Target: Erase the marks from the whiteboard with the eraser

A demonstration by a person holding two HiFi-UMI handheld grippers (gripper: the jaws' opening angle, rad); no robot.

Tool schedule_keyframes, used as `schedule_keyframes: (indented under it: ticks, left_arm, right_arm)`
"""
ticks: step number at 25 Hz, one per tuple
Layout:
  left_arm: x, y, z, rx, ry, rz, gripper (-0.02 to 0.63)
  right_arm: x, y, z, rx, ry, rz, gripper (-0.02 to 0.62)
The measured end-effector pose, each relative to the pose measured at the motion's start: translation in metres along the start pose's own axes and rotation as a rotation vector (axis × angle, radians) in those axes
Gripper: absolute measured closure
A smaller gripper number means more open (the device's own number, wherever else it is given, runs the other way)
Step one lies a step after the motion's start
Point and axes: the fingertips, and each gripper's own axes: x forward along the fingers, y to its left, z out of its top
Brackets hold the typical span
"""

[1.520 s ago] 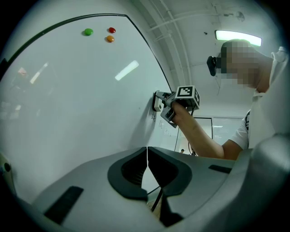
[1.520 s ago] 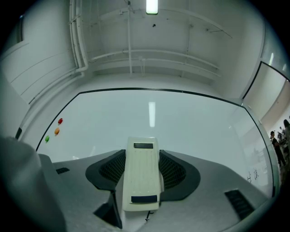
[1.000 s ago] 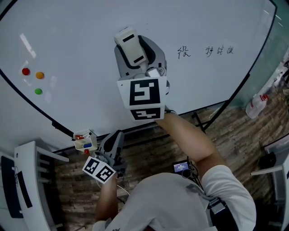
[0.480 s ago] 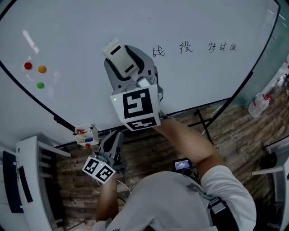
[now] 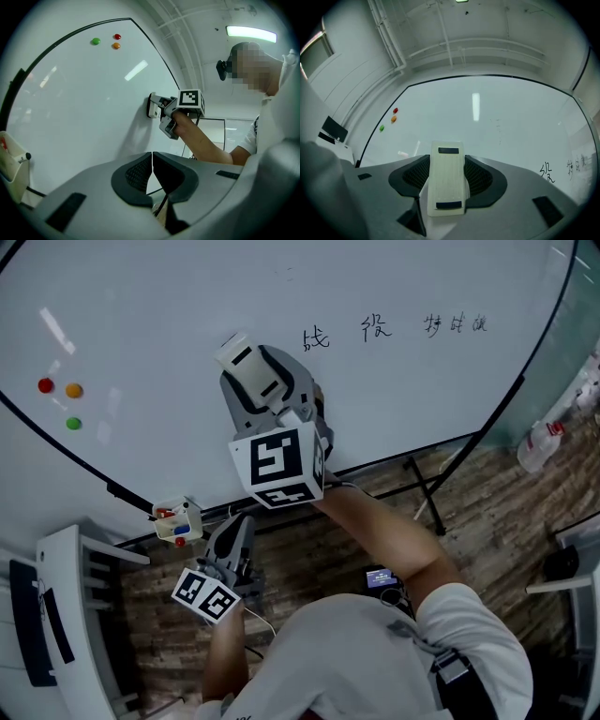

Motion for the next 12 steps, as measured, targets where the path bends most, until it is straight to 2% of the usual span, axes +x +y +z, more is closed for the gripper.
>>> schedule_keyframes:
  ticks: [4,12]
  left_arm:
    - [0.001,0.000,0.000,0.004,-0.003,0.021,0.600]
    - [0.020,-0.004,-0.006,-0.002,0.004,0.034,0.600]
  right_arm:
    - [0.001,0.000,-0.003,-0.050,-0.024,-0.017,0.344]
    - [-0.004,-0.017,-0.012,-0.074,-0.043,-0.029,0.344]
